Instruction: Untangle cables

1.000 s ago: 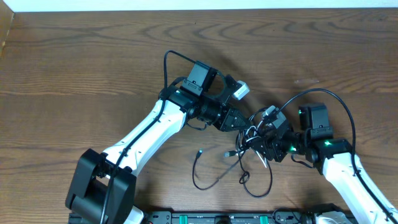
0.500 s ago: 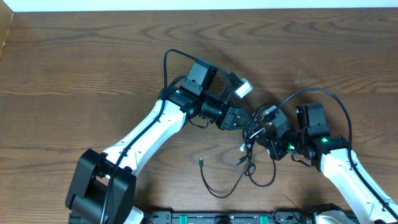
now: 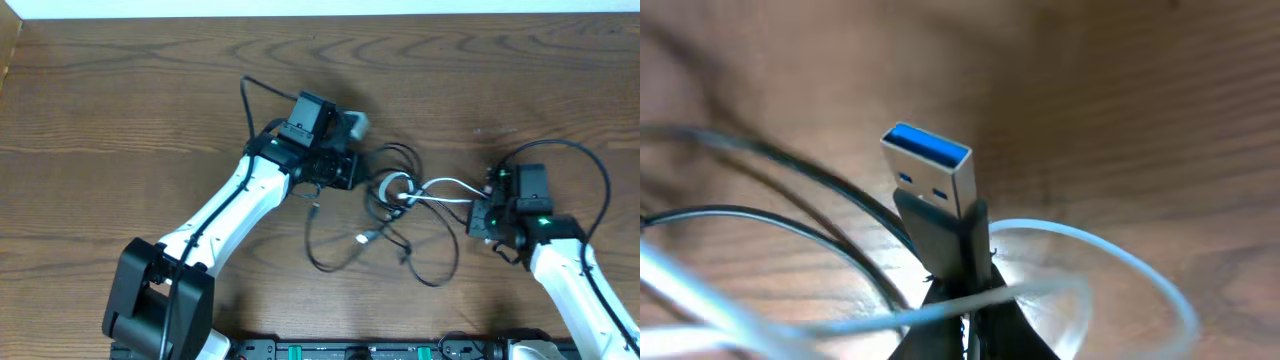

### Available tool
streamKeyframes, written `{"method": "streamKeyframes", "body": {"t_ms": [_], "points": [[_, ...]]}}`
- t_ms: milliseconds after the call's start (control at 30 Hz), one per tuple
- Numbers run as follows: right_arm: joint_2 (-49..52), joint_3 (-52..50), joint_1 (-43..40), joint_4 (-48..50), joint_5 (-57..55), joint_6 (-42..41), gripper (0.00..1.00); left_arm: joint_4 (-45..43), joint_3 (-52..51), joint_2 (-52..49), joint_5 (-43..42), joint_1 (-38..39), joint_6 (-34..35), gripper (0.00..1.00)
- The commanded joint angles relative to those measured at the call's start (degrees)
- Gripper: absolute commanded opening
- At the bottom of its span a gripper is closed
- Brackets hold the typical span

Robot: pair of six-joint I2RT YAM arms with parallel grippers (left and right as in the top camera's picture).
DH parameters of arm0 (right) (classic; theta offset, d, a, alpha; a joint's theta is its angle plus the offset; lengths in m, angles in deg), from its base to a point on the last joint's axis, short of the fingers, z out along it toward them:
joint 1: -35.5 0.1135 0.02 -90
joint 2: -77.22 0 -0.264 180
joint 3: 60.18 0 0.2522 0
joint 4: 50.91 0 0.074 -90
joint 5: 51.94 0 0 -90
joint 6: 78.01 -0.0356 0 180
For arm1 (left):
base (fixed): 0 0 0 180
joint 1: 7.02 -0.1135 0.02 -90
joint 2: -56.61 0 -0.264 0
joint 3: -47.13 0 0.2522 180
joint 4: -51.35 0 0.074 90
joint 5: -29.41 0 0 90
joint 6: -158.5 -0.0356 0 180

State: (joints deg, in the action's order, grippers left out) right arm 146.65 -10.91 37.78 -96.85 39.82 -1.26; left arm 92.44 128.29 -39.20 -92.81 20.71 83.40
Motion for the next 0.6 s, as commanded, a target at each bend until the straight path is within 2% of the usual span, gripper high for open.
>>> {"method": "streamKeyframes", "body": {"t_ms": [0, 67, 233, 400, 433, 567], "points": [[-3.7, 3.4, -2.4, -0.2, 3.1, -1.5, 0.01, 2.0, 0.2, 0.3, 23.4, -1.2, 11.9, 0.08], [-5.7, 4.5, -3.5, 0.1, 5.2, -1.5, 0.01, 2.9, 0.2, 0.3, 25.8, -1.4, 12.7, 0.08], [-10.0, 5.1, -4.8, 3.7, 5.6, -4.9, 0.01, 3.7, 0.2, 0.3, 25.7, -1.4, 13.6, 0.08], [-10.1, 5.0, -4.8, 5.1, 11.1, -5.4, 0.02, 3.7, 0.2, 0.3, 25.4, -1.4, 13.5, 0.08], [-9.8, 5.0, -4.8, 4.9, 11.1, -5.4, 0.06, 3.7, 0.2, 0.3, 25.4, -1.4, 13.5, 0.08], [-8.7, 5.0, -4.8, 3.4, 13.5, -5.1, 0.49, 3.7, 0.2, 0.3, 25.2, -1.4, 13.5, 0.08]]}}
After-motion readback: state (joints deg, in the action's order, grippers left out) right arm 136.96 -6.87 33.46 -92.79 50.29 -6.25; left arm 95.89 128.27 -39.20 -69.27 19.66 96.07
